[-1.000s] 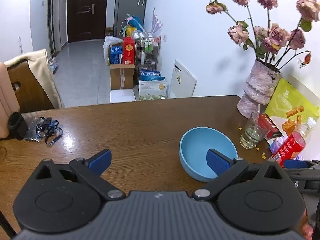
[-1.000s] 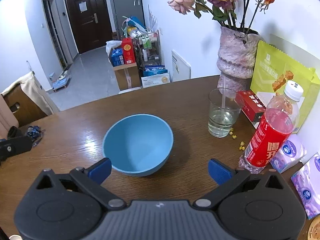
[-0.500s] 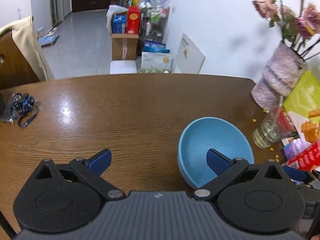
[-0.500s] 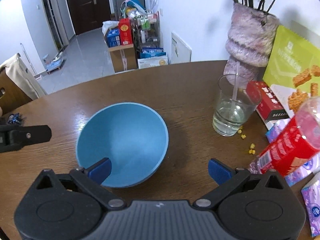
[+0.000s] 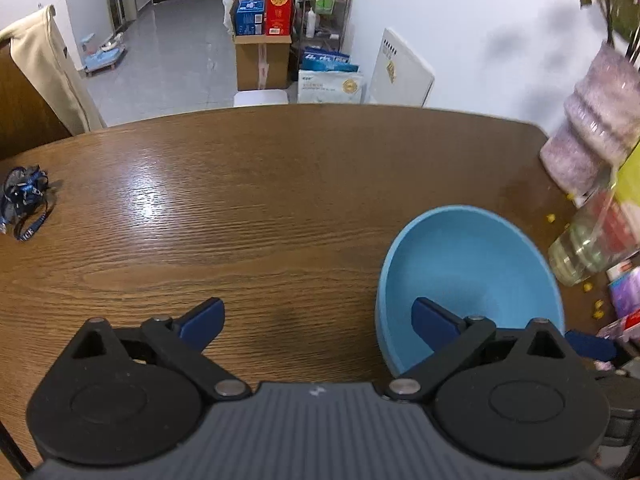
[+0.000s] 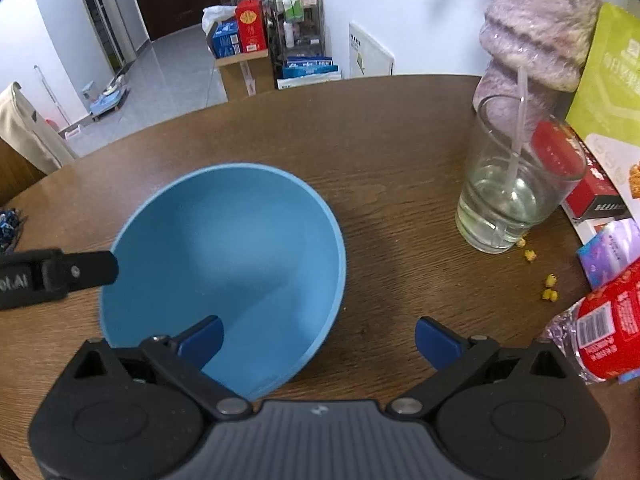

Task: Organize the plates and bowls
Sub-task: 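Lower both open grippers around the rim of the remaining bowl, then close both grippers on the rim of the light-blue bowl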

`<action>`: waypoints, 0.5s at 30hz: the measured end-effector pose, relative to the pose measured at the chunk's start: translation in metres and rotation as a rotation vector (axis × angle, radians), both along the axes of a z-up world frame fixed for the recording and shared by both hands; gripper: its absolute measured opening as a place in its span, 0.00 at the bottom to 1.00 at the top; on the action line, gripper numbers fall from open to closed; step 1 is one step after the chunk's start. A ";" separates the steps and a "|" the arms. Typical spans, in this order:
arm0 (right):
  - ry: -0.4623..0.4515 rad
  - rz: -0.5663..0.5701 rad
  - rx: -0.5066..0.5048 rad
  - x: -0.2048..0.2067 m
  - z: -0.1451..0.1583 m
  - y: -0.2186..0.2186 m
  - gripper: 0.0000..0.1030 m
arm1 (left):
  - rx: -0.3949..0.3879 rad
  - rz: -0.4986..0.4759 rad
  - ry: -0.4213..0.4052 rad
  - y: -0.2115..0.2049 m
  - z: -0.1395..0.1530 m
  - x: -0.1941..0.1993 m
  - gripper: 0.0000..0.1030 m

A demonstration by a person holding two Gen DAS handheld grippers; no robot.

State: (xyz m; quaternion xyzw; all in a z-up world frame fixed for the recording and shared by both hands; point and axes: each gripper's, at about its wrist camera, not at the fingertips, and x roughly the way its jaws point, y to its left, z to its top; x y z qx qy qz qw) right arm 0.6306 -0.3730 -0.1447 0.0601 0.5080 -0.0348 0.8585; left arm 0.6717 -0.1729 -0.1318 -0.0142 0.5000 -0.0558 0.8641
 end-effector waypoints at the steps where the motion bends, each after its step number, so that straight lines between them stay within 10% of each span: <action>1: 0.003 0.003 0.005 0.001 -0.001 0.000 0.94 | 0.009 0.002 0.008 -0.003 -0.002 0.001 0.92; 15: 0.052 0.020 0.093 0.015 -0.017 -0.007 0.27 | -0.072 0.039 0.115 0.000 -0.019 0.014 0.39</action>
